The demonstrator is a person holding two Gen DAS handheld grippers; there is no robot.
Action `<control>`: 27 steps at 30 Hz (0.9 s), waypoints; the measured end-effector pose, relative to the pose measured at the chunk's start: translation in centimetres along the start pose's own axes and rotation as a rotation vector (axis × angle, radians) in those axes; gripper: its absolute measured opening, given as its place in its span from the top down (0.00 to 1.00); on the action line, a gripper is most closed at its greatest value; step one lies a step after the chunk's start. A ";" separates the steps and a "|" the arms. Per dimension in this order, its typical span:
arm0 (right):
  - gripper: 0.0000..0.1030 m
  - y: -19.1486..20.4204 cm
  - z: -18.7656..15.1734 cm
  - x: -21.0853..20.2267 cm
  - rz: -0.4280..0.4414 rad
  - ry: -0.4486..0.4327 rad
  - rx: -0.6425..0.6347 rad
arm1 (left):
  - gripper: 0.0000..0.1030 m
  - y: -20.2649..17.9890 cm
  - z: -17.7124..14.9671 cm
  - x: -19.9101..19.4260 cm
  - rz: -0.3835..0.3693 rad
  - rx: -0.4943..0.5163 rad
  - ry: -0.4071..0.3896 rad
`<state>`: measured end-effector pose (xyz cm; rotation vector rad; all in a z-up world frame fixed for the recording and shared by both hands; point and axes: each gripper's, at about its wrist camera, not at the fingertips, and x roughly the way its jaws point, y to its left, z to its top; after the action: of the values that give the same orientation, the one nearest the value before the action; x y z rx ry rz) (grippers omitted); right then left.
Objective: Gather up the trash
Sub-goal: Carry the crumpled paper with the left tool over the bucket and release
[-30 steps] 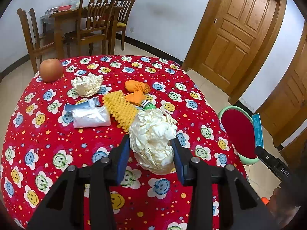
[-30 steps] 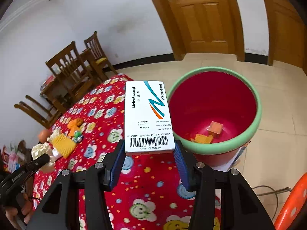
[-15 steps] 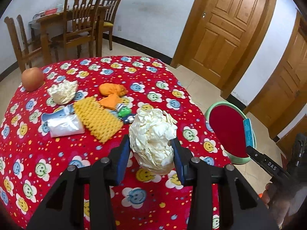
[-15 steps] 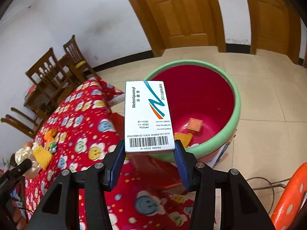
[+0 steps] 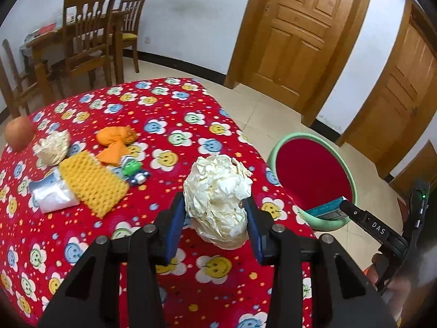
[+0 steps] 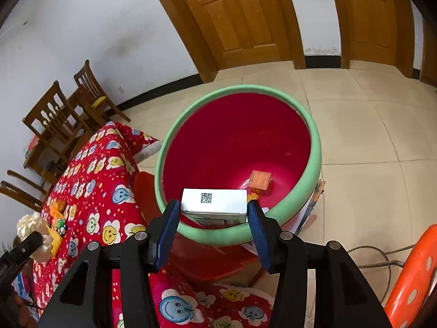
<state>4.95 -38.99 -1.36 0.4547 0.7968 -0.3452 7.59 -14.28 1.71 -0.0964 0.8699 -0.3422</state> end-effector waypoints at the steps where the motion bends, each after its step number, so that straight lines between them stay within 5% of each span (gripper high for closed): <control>1: 0.49 -0.1 0.0 -0.1 -0.001 -0.004 0.000 | 0.59 -0.4 0.1 0.2 -0.002 0.008 0.003; 27: 0.43 -3.9 0.0 -4.0 -0.072 -0.134 0.059 | 0.59 -10.7 0.2 6.3 -0.095 0.229 0.077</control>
<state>0.54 -41.84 0.59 0.4543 0.6746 -0.4623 8.75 -26.42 -0.37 0.0884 0.8984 -0.5352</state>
